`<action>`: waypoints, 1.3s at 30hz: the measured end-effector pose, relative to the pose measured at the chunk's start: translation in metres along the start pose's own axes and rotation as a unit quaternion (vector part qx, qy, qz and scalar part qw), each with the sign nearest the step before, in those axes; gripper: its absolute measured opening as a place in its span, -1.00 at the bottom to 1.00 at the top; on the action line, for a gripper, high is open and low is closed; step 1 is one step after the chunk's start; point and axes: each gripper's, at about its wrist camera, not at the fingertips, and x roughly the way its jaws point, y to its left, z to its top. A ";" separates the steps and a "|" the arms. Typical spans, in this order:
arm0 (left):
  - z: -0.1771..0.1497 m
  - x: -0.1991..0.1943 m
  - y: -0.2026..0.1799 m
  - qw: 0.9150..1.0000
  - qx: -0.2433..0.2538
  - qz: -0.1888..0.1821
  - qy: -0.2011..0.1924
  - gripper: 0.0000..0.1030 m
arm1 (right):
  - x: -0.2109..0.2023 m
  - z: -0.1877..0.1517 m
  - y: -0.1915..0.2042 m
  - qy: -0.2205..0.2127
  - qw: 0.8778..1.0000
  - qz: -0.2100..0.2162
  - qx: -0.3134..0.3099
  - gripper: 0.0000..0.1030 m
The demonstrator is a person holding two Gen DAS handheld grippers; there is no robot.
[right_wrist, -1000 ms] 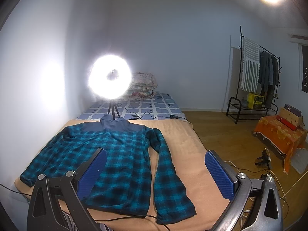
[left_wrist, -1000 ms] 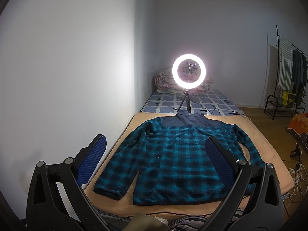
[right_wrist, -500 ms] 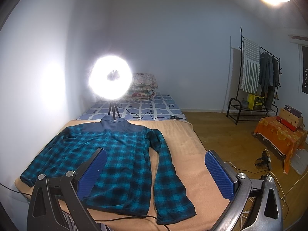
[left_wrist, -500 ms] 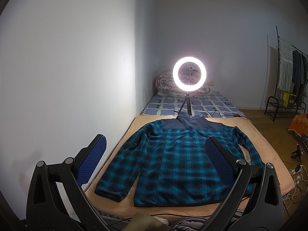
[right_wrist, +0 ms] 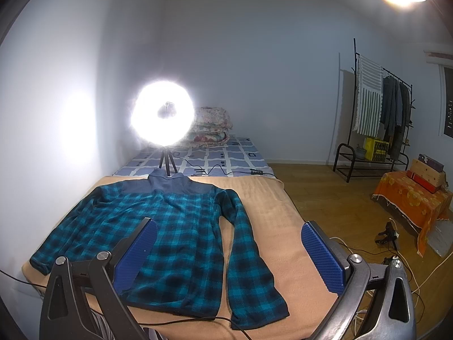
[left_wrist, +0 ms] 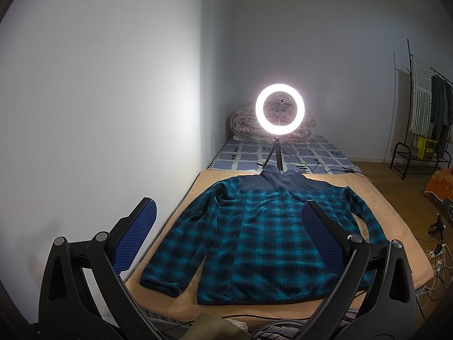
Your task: Fold large clothes
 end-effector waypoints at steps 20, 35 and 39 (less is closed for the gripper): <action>-0.003 0.002 0.002 1.000 -0.001 0.003 -0.001 1.00 | 0.000 -0.002 0.004 0.001 1.000 0.001 -0.001 0.99; -0.016 0.012 0.015 1.000 0.003 0.022 0.000 1.00 | 0.009 -0.001 0.018 0.004 1.000 0.011 -0.008 0.99; -0.021 0.016 0.022 0.999 -0.002 0.032 0.005 1.00 | 0.015 0.002 0.023 0.003 1.000 0.017 -0.013 0.99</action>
